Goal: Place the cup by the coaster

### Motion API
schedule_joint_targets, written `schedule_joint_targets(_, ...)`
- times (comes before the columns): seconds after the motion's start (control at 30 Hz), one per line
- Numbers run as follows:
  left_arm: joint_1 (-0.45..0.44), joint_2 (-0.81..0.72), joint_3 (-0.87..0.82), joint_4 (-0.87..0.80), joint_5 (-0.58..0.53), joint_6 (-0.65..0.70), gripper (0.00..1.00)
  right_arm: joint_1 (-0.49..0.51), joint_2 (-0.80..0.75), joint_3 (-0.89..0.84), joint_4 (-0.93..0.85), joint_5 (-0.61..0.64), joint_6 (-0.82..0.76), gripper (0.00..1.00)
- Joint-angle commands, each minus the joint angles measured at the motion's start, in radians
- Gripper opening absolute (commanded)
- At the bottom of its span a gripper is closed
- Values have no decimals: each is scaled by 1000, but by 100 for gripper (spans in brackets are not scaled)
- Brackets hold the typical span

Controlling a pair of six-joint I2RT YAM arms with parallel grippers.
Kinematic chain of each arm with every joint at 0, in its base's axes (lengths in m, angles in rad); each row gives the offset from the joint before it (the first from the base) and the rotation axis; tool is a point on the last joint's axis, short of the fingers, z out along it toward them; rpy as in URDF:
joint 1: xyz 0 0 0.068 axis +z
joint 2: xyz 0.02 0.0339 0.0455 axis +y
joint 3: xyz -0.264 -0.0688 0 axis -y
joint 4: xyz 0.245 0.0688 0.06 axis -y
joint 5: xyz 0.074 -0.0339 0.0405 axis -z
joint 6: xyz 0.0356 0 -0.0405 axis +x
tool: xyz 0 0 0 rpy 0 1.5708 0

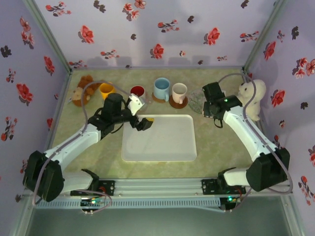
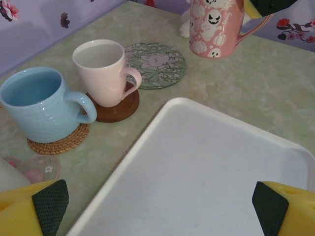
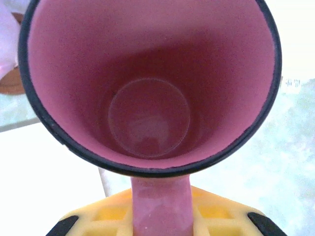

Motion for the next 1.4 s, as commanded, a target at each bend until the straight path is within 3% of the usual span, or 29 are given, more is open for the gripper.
schedule_joint_targets(0.0, -7, 39, 43, 72, -7, -19, 99, -12, 27, 55, 197, 35, -70, 0)
schedule_joint_targets(0.4, -9, 128, 76, 102, -4, -33, 99, -41, 221, 53, 494, 39, -157, 0)
schedule_joint_targets(1.37, -9, 228, 160, 97, 0, -66, 99, -67, 381, 11, 652, 68, -109, 0)
